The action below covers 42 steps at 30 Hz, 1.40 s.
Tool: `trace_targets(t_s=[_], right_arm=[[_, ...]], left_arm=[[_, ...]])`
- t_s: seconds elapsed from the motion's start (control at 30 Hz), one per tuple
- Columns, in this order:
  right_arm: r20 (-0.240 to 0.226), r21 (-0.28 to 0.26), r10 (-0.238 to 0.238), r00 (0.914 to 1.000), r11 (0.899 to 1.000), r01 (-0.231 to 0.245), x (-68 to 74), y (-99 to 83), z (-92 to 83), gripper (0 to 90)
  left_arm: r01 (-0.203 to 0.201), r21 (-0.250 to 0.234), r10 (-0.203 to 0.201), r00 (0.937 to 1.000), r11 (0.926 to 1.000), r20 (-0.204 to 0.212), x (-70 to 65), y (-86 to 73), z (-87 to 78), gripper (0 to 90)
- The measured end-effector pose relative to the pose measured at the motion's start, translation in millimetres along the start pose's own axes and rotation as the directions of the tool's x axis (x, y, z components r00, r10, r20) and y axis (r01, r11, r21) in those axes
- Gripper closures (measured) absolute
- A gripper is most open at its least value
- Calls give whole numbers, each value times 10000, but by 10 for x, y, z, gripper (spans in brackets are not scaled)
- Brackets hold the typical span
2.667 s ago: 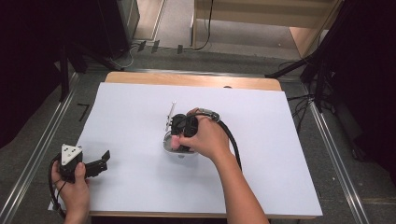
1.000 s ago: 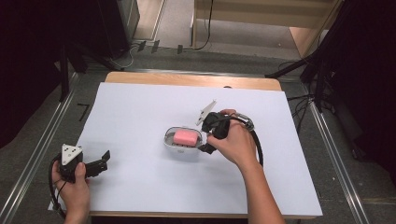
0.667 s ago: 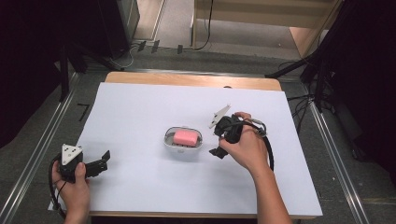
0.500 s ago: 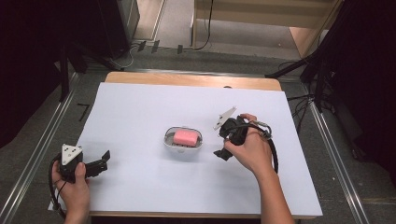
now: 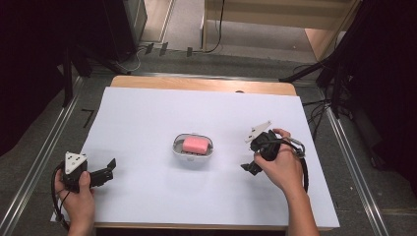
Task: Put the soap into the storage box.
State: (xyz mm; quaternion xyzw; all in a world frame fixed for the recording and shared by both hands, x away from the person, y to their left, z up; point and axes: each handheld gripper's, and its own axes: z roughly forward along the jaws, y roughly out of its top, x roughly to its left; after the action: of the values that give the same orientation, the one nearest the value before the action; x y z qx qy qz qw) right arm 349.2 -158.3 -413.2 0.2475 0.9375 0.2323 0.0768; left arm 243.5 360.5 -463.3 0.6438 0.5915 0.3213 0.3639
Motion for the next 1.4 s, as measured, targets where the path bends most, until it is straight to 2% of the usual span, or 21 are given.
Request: trace_targets(t_s=[0.43,0.87,1.1,1.4], right_arm=[[292,-294,955,9950,9951,-946,-80,-503,-79,0],[567,-595,1393,9886,9889,-1359,-80,-921,-80,0],[733,-944,1777,9814,9808,-1705,-78,-1145,-130,0],[917,-1457,2311,9686,9653,-2166,-86,-1410,-232,0]], left_arm=[[-64,-10,64,10000,10000,-31,-5,-1,-3,1],[-99,-96,98,9999,9999,-113,-19,-5,-5,1],[-132,-74,131,9999,9999,-102,-22,-4,-6,1],[-127,-72,126,9999,9999,-101,-17,-4,-10,1]])
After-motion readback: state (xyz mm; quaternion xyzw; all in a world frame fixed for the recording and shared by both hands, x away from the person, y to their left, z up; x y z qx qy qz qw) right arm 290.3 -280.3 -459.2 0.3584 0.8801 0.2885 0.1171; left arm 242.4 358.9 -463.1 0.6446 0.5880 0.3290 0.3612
